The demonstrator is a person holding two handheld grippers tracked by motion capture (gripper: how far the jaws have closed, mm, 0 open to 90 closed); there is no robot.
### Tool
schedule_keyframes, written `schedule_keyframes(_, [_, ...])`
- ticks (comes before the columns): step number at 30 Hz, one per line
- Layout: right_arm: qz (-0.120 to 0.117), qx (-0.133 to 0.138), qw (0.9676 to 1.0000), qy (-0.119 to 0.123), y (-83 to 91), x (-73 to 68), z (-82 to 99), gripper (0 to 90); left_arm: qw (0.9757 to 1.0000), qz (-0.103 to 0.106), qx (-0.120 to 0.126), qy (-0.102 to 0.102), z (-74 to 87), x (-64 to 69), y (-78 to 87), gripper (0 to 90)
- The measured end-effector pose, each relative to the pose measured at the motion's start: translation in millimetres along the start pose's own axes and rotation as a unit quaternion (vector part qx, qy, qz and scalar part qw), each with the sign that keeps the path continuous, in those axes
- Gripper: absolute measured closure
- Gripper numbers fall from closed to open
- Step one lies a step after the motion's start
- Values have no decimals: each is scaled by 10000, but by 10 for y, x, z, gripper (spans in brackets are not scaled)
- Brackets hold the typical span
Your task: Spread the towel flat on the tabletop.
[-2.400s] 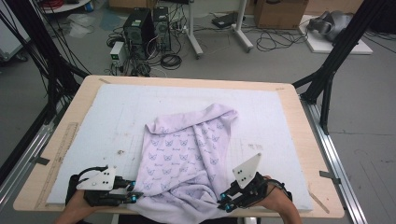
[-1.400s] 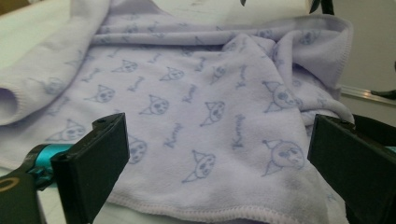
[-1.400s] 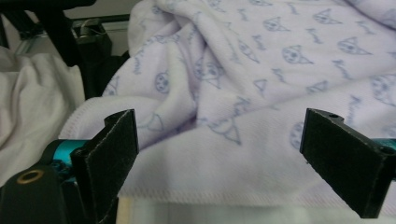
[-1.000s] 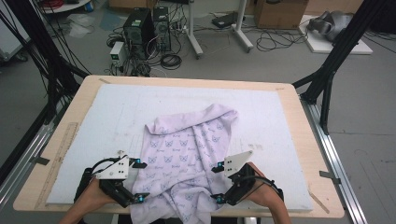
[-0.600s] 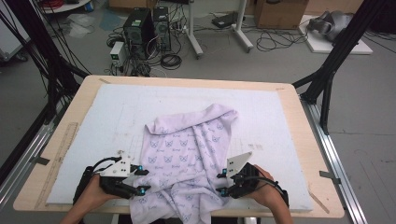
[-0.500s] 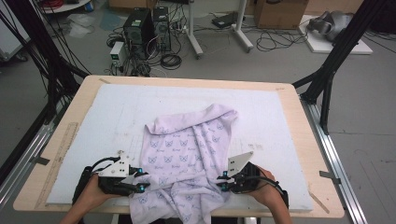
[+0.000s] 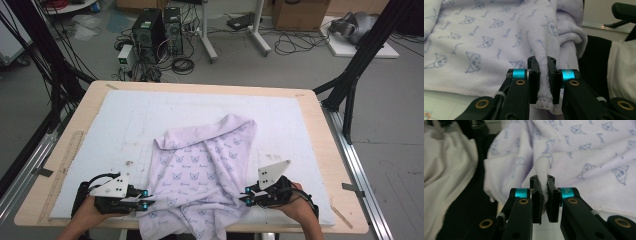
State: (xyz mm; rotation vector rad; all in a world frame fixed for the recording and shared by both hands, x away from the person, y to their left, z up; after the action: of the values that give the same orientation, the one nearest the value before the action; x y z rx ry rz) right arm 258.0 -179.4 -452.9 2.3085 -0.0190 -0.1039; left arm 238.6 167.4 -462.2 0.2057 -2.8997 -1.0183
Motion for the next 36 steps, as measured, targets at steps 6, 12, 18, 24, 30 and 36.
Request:
schedule_keyframes(6, [-525,136,9983,210,56,-147,22,853,9997,181,42,-131,13,64,74,828])
schedule_keyframes(12, [-1080,186,9933,380,45,-255,12,854,9988,467,67,-130,5,104,94,827])
schedule_keyframes(18, [-1190,101,9921,383,-3,-252,17,765,9995,260,145,123,-6,3,90,605])
schedule_keyframes(24, [-429,345,9983,170,5,-122,-41,289,9979,-325,516,241,-80,-206,127,217])
schedule_keyframes(30, [201,627,9977,-137,122,97,-111,127,9914,-732,955,522,-249,-463,220,92])
schedule_keyframes(36, [860,932,9909,-447,300,392,-138,112,9893,-1068,895,423,-416,-702,222,90])
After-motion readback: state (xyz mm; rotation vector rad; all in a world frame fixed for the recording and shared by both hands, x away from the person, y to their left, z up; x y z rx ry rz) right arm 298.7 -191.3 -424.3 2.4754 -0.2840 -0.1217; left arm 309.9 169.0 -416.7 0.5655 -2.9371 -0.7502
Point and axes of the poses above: each handheld gripper's, and its own axes: y roughly backward along the jaws, z roughly out of its underside, x roughly to its right, the point moved 7 cm from there along -y, roughly forward along the jaws, and after that the axes turned 6 degrees about -x, right-handed, at the moved point
